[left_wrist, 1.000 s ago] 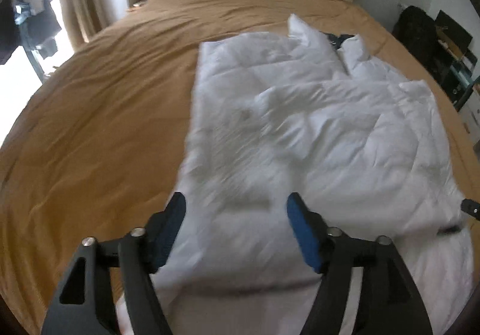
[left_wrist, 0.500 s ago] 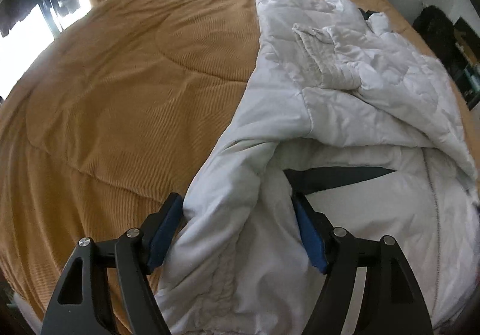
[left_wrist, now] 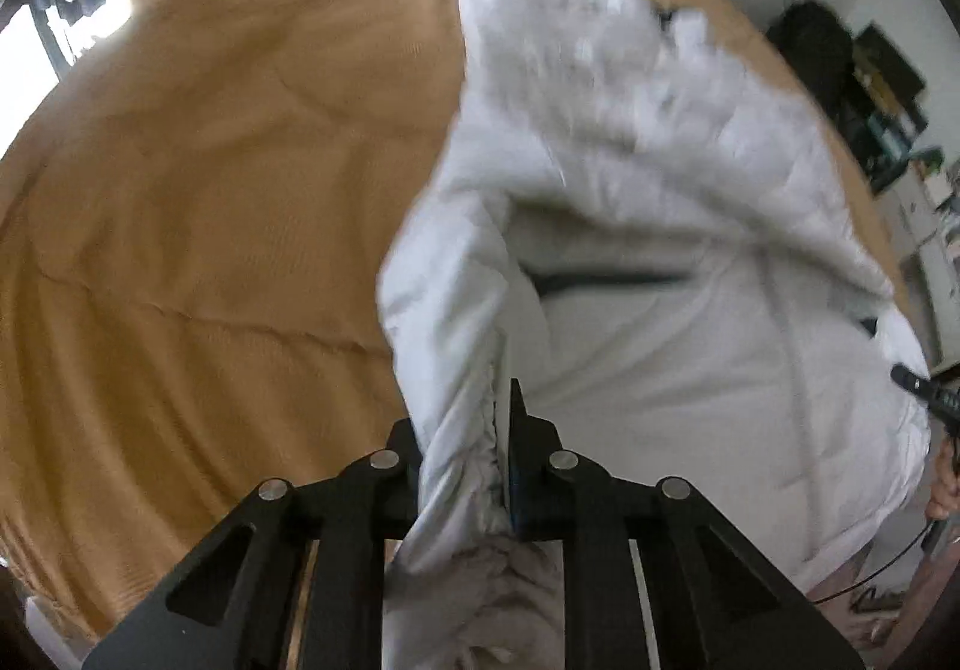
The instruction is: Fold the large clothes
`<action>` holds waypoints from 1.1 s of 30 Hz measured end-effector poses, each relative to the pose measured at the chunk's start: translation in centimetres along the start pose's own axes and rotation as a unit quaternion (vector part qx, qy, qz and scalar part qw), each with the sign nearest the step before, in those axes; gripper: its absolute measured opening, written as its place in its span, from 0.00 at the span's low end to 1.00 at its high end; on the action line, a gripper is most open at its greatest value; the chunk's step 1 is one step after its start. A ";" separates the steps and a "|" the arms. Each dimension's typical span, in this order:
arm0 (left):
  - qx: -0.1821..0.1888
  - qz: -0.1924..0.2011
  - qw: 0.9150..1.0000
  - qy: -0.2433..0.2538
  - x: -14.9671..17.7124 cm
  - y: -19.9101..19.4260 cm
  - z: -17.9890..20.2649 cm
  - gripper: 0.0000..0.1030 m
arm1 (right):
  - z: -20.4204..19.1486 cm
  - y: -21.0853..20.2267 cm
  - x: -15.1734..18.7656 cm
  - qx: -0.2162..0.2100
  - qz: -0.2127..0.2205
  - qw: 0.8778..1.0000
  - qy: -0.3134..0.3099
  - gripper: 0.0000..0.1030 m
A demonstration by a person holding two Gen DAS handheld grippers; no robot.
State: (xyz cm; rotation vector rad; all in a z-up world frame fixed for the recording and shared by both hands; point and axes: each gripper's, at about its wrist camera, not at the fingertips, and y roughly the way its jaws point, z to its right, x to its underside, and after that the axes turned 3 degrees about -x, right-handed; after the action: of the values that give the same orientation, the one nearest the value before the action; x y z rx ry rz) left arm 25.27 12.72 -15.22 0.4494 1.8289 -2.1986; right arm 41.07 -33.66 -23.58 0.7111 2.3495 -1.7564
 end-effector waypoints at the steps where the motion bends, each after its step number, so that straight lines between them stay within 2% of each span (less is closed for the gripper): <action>1: 0.008 0.008 1.000 -0.008 -0.2 -1.3 -0.3 0.15 | -0.3 -1.2 -0.5 -0.005 0.010 1.000 -0.003 0.09; 3: -0.001 0.008 1.000 -0.012 0.4 -2.3 -0.5 0.15 | -1.0 -4.0 -0.4 -0.029 0.021 0.999 0.000 0.09; 5: -0.020 -0.005 1.000 -0.004 1.8 -1.3 -0.9 0.15 | -1.0 -5.1 0.4 -0.033 0.012 0.999 0.005 0.09; 6: -0.025 -0.022 0.999 -0.007 2.5 0.0 -1.2 0.15 | -1.0 -4.6 0.8 -0.025 0.002 1.000 0.001 0.09; 8: -0.016 -0.054 0.998 -0.026 3.9 2.9 -2.1 0.24 | 0.2 -2.6 1.8 -0.010 -0.030 0.999 0.006 0.11; 10: -0.003 -0.042 0.998 -0.040 4.5 3.2 -2.6 0.26 | 1.5 0.9 2.9 0.006 -0.054 0.998 0.016 0.24; 11: 0.001 -0.039 0.998 -0.045 4.3 2.8 -2.7 0.28 | 1.7 1.6 3.2 0.017 -0.053 0.998 0.016 0.37; 12: -0.001 -0.037 0.998 -0.051 4.3 2.3 -2.9 0.37 | 1.7 1.6 3.3 0.023 -0.042 0.999 0.016 0.41; 13: -0.005 -0.034 0.998 -0.052 4.4 1.9 -3.0 0.52 | 1.6 1.1 3.2 0.022 -0.029 0.999 0.019 0.45; 14: -0.013 -0.029 0.998 -0.050 4.6 1.4 -3.0 0.59 | 1.4 0.6 3.4 0.019 -0.028 0.999 0.018 0.59; 15: -0.024 -0.020 0.998 -0.047 5.1 0.7 -3.0 0.67 | 1.3 0.2 3.6 0.017 -0.029 0.999 0.017 0.65; 19: -0.010 -0.001 0.999 -0.054 8.3 -1.0 -3.5 0.70 | 0.3 -2.0 6.3 0.015 -0.005 1.000 0.008 0.66; 24: 0.037 -0.021 0.997 -0.059 11.3 -0.2 -3.1 0.71 | -0.8 -2.1 10.0 -0.012 0.009 0.999 0.040 0.66; 27: 0.028 -0.012 0.998 -0.059 12.1 -0.2 -2.7 0.71 | -0.1 -2.3 11.6 0.033 0.015 0.999 0.028 0.66; 33: 0.045 -0.010 0.996 -0.076 12.4 -0.4 -3.6 0.72 | 2.2 -3.6 13.1 0.004 0.043 0.994 0.102 0.69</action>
State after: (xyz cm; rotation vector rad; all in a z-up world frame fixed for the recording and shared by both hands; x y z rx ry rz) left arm 14.00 16.37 -20.26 0.2735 1.6685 -2.2686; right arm 27.54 -32.63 -25.93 1.0229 2.3981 -1.7318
